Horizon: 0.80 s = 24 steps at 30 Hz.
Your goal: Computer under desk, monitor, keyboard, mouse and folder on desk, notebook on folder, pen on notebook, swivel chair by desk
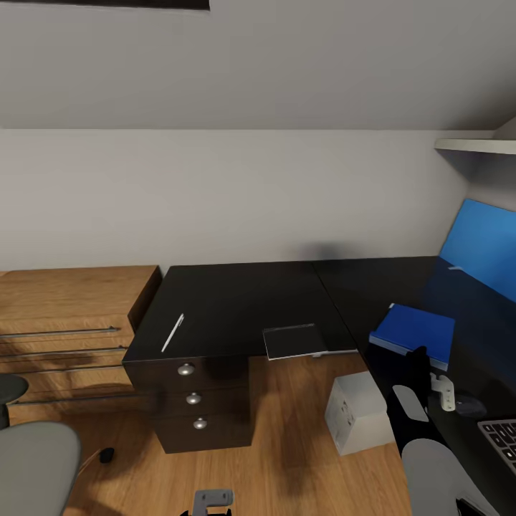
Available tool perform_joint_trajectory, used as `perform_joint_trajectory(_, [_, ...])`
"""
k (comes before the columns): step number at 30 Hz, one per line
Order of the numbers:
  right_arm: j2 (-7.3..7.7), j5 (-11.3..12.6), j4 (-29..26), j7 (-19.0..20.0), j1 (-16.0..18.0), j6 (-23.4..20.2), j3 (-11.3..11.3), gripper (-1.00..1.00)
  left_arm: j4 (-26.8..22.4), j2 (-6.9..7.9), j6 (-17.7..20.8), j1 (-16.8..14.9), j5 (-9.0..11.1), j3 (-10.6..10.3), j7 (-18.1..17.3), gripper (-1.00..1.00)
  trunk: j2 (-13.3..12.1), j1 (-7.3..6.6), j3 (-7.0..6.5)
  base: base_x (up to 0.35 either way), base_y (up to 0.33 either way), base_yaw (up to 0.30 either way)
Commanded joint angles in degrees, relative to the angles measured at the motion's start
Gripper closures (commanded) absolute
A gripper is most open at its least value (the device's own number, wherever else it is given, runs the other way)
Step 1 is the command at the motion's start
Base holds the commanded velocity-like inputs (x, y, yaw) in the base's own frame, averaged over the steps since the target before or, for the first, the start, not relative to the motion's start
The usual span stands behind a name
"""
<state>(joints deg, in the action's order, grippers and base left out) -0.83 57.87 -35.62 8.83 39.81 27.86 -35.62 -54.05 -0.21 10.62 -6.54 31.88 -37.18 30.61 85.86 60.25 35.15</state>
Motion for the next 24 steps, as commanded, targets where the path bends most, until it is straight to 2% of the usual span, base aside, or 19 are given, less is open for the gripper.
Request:
perform_joint_trajectory(1, [-0.05,2.10,0.20,0.49,0.02,-0.20,-0.32,1.00,-0.09,0.04,0.19,-0.06,0.29,-0.17,0.39,-1.00,0.02,0.01,0.06,0.144,0.000,0.000])
perform_joint_trajectory(19, [0.04,1.90,0.28,-0.13,0.02,-0.18,-0.24,1.00,-0.09,0.04,0.19,-0.07,0.31,-0.17,0.43,-1.00,0.02,0.01,0.06,0.016,0.000,0.000])
perform_joint_trajectory(20, [0.04,1.90,0.28,-0.13,0.03,-0.18,-0.22,-1.00,-0.09,0.04,0.19,-0.08,0.31,-0.17,0.43,-1.00,0.02,0.01,0.06,0.000,0.000,0.000])
perform_joint_trajectory(24, [0.04,1.85,0.23,-0.13,0.03,-0.18,-0.15,-1.00,-0.09,0.04,0.19,-0.07,0.33,-0.17,0.42,-1.00,0.02,0.01,0.06,0.000,0.000,0.000])
